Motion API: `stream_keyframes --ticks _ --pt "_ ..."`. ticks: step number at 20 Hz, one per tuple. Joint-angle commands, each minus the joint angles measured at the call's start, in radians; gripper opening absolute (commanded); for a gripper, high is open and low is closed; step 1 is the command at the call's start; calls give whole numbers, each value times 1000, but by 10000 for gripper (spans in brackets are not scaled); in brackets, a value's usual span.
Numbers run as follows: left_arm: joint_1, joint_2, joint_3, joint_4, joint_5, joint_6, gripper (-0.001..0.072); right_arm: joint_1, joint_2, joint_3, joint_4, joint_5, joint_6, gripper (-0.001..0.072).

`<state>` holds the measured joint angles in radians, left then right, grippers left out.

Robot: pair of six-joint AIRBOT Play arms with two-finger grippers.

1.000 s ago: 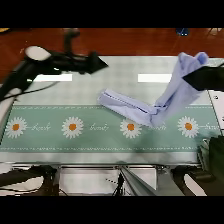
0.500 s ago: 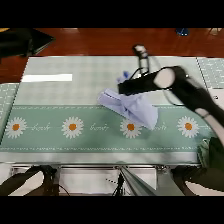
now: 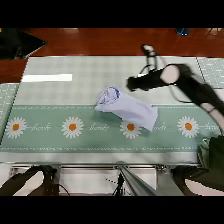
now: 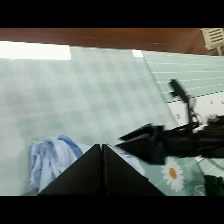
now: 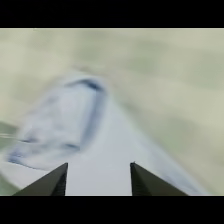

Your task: Fold the shirts.

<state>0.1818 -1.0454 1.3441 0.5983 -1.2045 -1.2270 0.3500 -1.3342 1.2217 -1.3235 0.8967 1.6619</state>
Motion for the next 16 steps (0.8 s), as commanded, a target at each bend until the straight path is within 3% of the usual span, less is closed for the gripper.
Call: stream_keyframes --ticks 1,3,5,6,8,11,14,16 --pt "25 2 0 173 -3 2 18 -247 167 -3 -415 376 -56 479" --pt "48 2 0 262 -12 2 53 -434 225 -53 -384 464 -158 482" --pt "62 2 0 329 -39 -2 266 -623 260 -179 -150 484 -200 597" --pt "62 2 0 366 -56 -23 307 -700 270 -267 10 480 -232 597" --pt "61 2 -1 408 -87 -47 318 -777 272 -445 274 435 -311 597" --pt "61 2 -12 413 -95 -77 317 -750 272 -687 583 246 -424 597" --pt "61 2 -34 412 -103 -105 317 -663 272 -822 762 43 -468 597" --pt "61 2 -44 412 -117 -106 317 -578 272 -842 795 -54 -472 597"
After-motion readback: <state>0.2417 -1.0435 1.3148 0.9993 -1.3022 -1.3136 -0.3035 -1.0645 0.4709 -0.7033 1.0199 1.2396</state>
